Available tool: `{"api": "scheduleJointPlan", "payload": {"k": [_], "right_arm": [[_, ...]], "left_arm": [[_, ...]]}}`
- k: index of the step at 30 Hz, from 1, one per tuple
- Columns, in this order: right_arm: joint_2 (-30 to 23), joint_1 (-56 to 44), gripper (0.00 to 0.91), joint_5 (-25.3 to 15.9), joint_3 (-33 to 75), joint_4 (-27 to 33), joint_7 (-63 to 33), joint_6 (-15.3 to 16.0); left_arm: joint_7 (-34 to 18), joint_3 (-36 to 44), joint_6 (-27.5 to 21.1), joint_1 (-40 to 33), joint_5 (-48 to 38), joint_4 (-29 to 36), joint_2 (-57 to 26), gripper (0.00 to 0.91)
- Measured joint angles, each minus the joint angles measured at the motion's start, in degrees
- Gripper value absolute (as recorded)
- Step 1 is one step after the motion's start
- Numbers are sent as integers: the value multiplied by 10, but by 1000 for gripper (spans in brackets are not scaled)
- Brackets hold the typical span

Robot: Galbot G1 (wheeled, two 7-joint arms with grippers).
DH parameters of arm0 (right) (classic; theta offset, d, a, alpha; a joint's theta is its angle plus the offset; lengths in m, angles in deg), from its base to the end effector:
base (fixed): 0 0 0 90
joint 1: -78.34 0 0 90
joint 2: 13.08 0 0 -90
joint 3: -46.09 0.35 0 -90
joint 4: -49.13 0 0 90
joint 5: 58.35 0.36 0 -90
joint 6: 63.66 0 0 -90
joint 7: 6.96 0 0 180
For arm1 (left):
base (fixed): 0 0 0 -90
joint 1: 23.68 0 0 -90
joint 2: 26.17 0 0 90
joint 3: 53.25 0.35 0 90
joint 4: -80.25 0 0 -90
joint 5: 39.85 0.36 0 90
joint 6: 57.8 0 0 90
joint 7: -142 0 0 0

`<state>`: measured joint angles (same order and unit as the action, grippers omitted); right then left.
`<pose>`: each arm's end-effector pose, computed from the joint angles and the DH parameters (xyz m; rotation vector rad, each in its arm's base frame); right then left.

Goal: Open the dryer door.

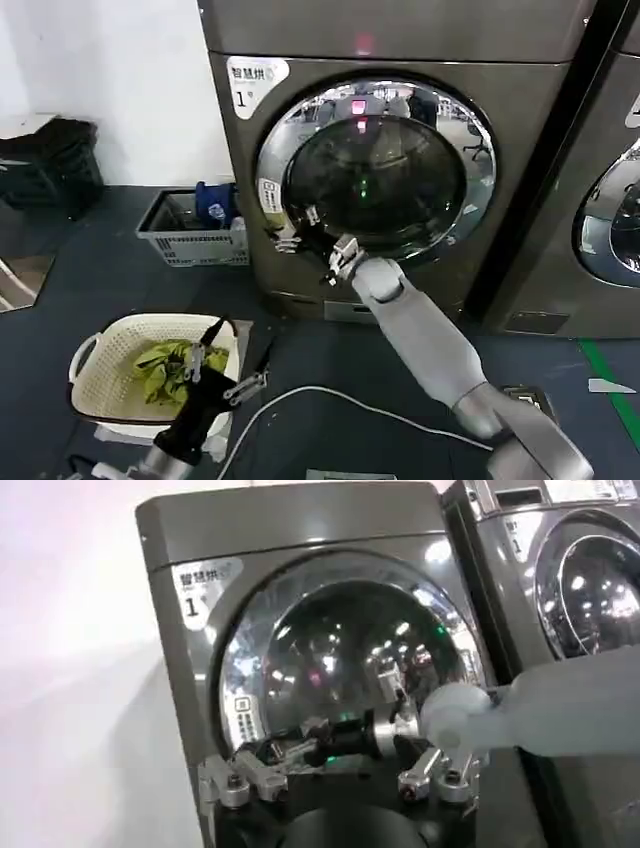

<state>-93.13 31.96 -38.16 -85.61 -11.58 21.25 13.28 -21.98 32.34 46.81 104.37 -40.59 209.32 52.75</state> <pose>0.5521 0.1148 -0.2396 -1.4052 2.4983 -0.3335 0.1475 0.0447 -0.2636 0.5208 2.8263 0.3110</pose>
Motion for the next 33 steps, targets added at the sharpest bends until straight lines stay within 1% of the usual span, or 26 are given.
{"api": "scheduleJointPlan", "payload": {"k": [2, 5, 8, 11, 12, 13, 16, 21, 24, 28, 31, 33], "right_arm": [[4, 1, 907, 11, -3, 3, 27, -20], [12, 0, 907, 21, -9, -3, 49, -28], [23, -4, 907, 45, -16, -15, 71, -43], [41, -8, 907, 77, -21, -31, 110, -59], [47, -9, 907, 88, -20, -34, 133, -70], [54, -10, 907, 100, -18, -38, 158, -74], [75, -16, 907, 133, -12, -53, 238, -77], [117, -34, 907, 180, -2, -93, 338, -62], [145, -47, 907, 205, 4, -126, 389, -52], [184, -67, 907, 239, 17, -177, 448, -25], [214, -84, 907, 253, 30, -218, 482, -13], [235, -99, 907, 254, 45, -246, 501, -10]], "left_arm": [[0, -3, 0, 0, -2, -1, -1, 907], [0, -7, -1, 0, -4, -1, 0, 907], [0, -13, -2, 0, -9, -2, 1, 907], [-1, -22, -5, -2, -16, -3, 2, 907], [-1, -27, -9, -4, -23, -4, 1, 907], [-1, -31, -14, -6, -33, -4, 0, 907], [1, -49, -24, -10, -59, -7, -7, 907], [8, -96, -51, -28, -122, -12, -25, 907], [10, -114, -57, -40, -136, -20, -34, 907], [17, -119, -60, -55, -144, -30, -44, 907], [24, -121, -68, -67, -157, -36, -54, 907], [27, -120, -71, -76, -166, -42, -62, 907]]}}
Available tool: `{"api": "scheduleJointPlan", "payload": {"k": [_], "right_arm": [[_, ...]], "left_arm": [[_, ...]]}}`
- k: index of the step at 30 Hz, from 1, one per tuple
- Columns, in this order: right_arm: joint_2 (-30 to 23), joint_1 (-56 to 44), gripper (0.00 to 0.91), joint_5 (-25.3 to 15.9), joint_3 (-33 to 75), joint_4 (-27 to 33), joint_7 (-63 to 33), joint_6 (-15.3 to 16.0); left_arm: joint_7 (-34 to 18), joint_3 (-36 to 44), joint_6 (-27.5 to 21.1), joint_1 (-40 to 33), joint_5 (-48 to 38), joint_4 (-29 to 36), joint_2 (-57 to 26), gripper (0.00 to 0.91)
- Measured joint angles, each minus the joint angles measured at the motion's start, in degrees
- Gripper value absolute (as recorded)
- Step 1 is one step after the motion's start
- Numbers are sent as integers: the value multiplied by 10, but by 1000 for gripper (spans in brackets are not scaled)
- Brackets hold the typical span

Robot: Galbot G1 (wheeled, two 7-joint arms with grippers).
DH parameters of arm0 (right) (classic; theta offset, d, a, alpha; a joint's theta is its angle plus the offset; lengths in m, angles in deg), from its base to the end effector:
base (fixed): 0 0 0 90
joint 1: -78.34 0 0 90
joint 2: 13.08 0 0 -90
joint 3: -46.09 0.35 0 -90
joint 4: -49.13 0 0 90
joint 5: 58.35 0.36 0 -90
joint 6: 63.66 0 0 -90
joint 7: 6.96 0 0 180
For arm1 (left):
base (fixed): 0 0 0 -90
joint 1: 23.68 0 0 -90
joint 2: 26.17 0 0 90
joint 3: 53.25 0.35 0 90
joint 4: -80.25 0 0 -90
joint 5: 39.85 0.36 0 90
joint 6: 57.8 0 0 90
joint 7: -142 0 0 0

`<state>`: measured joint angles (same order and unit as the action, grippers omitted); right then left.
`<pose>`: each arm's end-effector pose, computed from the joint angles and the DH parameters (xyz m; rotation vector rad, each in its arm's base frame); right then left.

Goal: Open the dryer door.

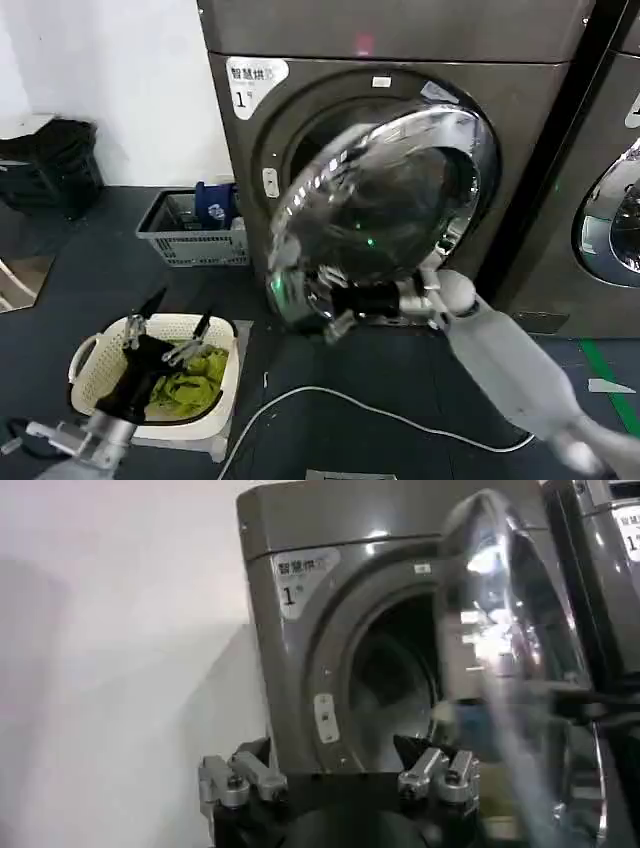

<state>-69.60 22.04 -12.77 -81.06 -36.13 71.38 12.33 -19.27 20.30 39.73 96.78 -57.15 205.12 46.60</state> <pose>0.4800 -0.0288 -0.2043 -2.2397 1.6996 -0.1983 0.1869 0.1226 -0.2410 0.3951 2.8677 0.2167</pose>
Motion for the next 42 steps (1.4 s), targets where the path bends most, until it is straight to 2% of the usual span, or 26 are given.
{"api": "scheduleJointPlan", "payload": {"k": [6, 11, 15, 18, 23, 26, 30, 32, 33, 36, 38, 42], "right_arm": [[56, -63, 907, 3, 73, -64, 26, -6], [84, -128, 907, 2, 157, -83, 30, -14], [98, -196, 907, 1, 243, -89, 33, -30], [106, -260, 907, 2, 327, -95, 13, -59], [92, -393, 907, 0, 480, -116, -55, -84], [71, -478, 907, -3, 581, -139, -110, -115], [30, -590, 907, -33, 698, -159, -188, -159], [4, -635, 907, -64, 755, -164, -240, -178], [-8, -653, 907, -80, 779, -166, -274, -177], [-43, -696, 907, -160, 845, -174, -414, -134], [-62, -708, 907, -195, 880, -182, -504, -90], [-103, -706, 907, -265, 953, -185, -668, 35]], "left_arm": [[21, 15, -4, -28, -16, -20, -26, 907], [36, 47, -12, -60, -16, -37, -53, 907], [47, 78, -15, -90, -13, -48, -69, 907], [56, 109, -14, -114, -9, -60, -82, 907], [73, 173, -11, -156, -4, -75, -103, 907], [77, 212, -6, -181, 2, -84, -109, 907], [78, 258, -3, -219, -4, -100, -113, 907], [78, 281, -3, -239, -6, -110, -113, 907], [78, 295, -3, -251, -8, -116, -113, 907], [78, 333, -3, -280, -12, -132, -107, 907], [77, 357, -3, -302, -12, -142, -102, 907], [76, 400, -3, -340, -12, -164, -92, 907]]}}
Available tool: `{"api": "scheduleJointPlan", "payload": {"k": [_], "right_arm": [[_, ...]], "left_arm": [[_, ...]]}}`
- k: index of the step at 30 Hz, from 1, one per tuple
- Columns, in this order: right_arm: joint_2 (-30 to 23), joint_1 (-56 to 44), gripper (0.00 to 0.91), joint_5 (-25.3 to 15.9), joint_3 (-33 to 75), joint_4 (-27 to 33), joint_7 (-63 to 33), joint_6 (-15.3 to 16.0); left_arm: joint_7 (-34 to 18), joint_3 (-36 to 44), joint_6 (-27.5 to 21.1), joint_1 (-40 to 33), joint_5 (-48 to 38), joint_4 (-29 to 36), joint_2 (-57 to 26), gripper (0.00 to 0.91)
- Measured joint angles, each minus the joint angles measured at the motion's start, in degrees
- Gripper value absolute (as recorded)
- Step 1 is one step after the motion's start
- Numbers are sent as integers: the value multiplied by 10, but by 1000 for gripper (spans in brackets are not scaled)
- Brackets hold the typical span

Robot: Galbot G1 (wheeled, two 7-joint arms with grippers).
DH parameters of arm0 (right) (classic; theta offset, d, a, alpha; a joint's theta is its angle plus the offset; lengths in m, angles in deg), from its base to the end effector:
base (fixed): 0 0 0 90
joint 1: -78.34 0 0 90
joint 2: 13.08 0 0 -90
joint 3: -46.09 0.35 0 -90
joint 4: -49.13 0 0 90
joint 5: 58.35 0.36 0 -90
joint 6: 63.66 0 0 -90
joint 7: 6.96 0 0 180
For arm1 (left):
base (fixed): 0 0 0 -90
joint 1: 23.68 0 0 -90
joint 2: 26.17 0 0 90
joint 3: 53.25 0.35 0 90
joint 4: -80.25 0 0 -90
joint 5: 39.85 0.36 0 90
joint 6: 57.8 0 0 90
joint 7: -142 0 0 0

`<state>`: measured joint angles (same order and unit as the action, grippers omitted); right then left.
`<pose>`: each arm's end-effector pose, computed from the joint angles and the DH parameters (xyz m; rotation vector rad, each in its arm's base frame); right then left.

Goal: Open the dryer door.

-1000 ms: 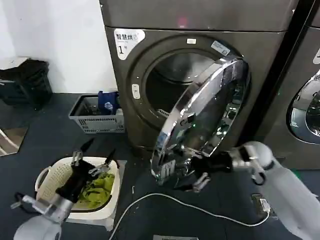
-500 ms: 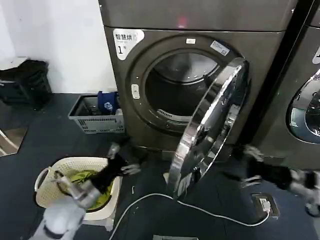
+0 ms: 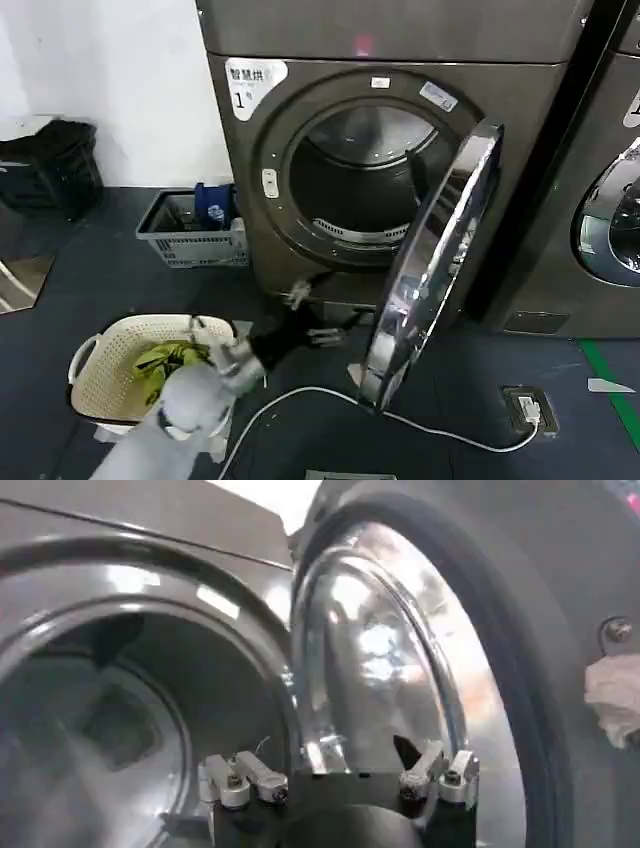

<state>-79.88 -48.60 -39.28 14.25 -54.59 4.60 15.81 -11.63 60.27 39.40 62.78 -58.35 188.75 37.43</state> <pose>0.0716 -0.3773 -0.2117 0.7618 2.8594 -0.7752 0.3292 -0.0172 -0.2519 1.3180 2.5130 0.1769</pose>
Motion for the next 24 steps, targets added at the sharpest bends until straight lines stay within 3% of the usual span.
{"api": "scheduleJointPlan", "payload": {"k": [3, 7, 12, 18, 24], "right_arm": [[-27, 10, 907, -41, 58, 18, -74, 71], [-55, 21, 907, -71, 131, 48, -121, 104], [-66, 20, 907, -89, 198, 87, -152, 96], [-58, 10, 907, -158, 249, 138, -208, 97], [-59, -4, 907, -176, 283, 167, -235, 82]], "left_arm": [[0, 25, 0, -25, 0, -15, 8, 907], [-2, 58, 0, -59, -1, -35, 20, 907], [-1, 97, 0, -99, 0, -59, 39, 907], [-1, 141, 0, -148, 0, -92, 72, 907], [0, 184, 2, -201, 0, -140, 112, 907]]}}
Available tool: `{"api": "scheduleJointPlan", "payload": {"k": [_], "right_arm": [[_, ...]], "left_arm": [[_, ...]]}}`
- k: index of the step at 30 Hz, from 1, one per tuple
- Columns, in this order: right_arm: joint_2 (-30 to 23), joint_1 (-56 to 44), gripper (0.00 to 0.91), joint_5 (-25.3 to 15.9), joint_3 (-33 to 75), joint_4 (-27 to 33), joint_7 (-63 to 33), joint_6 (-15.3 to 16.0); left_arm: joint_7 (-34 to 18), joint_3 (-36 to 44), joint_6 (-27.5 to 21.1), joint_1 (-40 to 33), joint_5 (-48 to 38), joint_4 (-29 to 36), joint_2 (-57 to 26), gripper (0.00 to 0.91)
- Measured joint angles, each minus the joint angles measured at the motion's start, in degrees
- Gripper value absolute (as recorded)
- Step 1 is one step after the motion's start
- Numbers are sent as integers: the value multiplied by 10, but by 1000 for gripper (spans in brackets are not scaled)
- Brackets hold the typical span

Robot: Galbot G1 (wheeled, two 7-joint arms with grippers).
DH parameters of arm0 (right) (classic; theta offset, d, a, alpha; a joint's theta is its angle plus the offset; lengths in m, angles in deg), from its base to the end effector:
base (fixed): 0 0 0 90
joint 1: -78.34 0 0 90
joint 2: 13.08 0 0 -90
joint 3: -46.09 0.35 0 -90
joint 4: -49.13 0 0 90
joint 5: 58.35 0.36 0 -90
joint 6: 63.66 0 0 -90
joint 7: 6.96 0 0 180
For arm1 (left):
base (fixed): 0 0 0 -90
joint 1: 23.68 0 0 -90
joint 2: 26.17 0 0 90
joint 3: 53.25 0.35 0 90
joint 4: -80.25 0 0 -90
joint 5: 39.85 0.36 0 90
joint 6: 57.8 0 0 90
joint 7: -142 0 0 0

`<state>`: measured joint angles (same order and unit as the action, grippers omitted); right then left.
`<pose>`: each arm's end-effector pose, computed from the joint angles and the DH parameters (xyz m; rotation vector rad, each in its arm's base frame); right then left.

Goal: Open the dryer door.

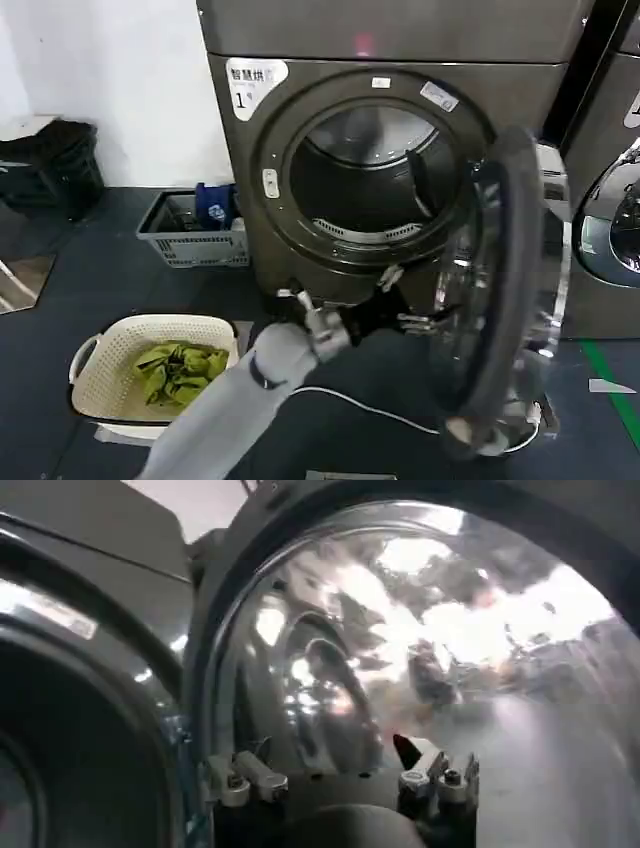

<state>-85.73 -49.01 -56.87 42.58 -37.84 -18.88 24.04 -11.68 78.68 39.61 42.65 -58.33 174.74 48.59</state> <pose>-0.1313 -0.4525 -0.2083 -2.0196 -1.9279 0.9468 0.3945 -0.1468 -0.2349 1.5693 2.2982 0.1456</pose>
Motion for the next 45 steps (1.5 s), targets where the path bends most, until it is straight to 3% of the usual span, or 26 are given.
{"api": "scheduleJointPlan", "payload": {"k": [13, 23, 30, 37, 45], "right_arm": [[2, -22, 907, -2, 65, 52, -11, -23], [12, -26, 907, -13, 94, 77, -20, -18], [19, -30, 907, -16, 101, 92, -18, -21], [20, -23, 907, -19, 93, 94, -8, -31], [27, -17, 907, -8, 76, 88, 6, -13]], "left_arm": [[-10, 74, -2, -102, 22, -120, 103, 907], [-16, 103, -4, -133, 46, -191, 175, 907], [-16, 102, -1, -138, 49, -223, 174, 907], [-12, 92, -20, -118, 46, -199, 174, 907], [-12, 70, -37, -51, 45, -79, 144, 907]]}}
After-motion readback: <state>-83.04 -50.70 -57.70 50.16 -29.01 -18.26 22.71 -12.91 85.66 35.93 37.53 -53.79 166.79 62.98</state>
